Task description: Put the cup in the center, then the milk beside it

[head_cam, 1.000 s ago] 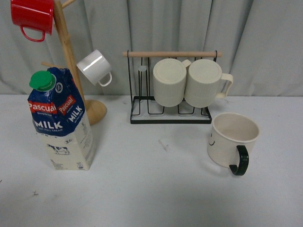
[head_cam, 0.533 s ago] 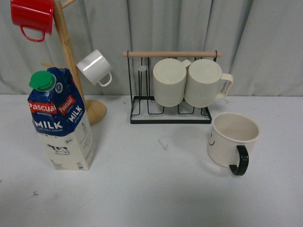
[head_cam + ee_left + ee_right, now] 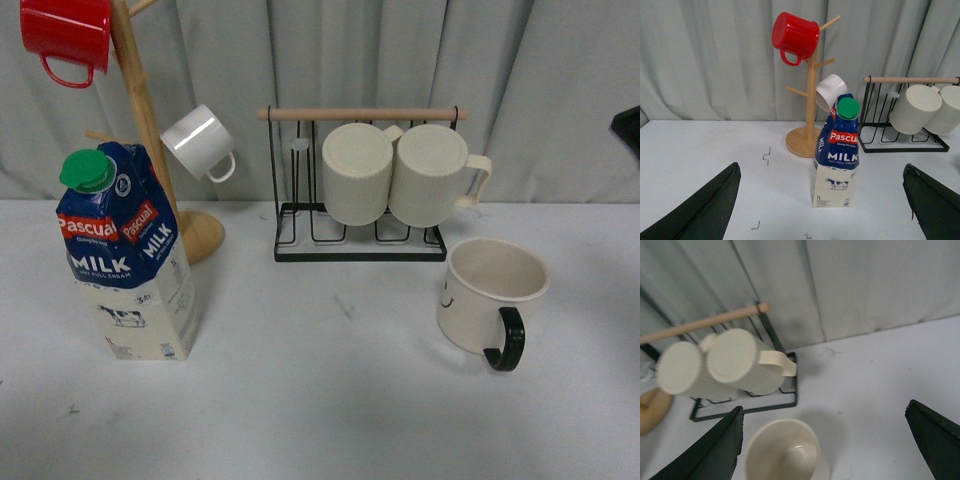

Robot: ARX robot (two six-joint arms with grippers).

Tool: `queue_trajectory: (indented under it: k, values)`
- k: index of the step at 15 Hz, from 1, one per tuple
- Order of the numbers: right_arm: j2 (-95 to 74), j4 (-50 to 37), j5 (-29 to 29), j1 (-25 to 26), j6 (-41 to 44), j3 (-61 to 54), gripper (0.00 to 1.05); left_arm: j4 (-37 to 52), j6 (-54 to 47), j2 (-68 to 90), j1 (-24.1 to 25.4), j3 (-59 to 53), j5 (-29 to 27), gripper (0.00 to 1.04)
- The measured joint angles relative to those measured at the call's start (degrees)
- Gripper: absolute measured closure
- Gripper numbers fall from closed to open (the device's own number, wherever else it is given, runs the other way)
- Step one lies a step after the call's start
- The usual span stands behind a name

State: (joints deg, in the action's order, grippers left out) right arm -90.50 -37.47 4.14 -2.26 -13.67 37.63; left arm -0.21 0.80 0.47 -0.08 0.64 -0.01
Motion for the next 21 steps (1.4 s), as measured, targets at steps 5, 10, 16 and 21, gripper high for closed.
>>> queue_trajectory:
  k: [5, 10, 16, 21]
  values:
    - [-16.68, 15.96, -5.88, -3.41, -1.79, 16.5, 0.06, 0.02, 0.0, 0.0, 0.02, 0.0, 0.0, 0.07]
    - [-24.61, 22.14, -5.49, -3.78, -3.28, 20.83, 0.06, 0.0, 0.0, 0.0, 0.02, 0.0, 0.0, 0.07]
    - [-27.67, 23.8, -5.03, -4.13, -3.26, 23.02, 0.39, 0.02, 0.0, 0.0, 0.02, 0.0, 0.0, 0.07]
    - [-24.3, 23.98, -4.37, -5.05, -3.34, 20.68, 1.0, 0.02, 0.0, 0.0, 0.02, 0.0, 0.0, 0.07]
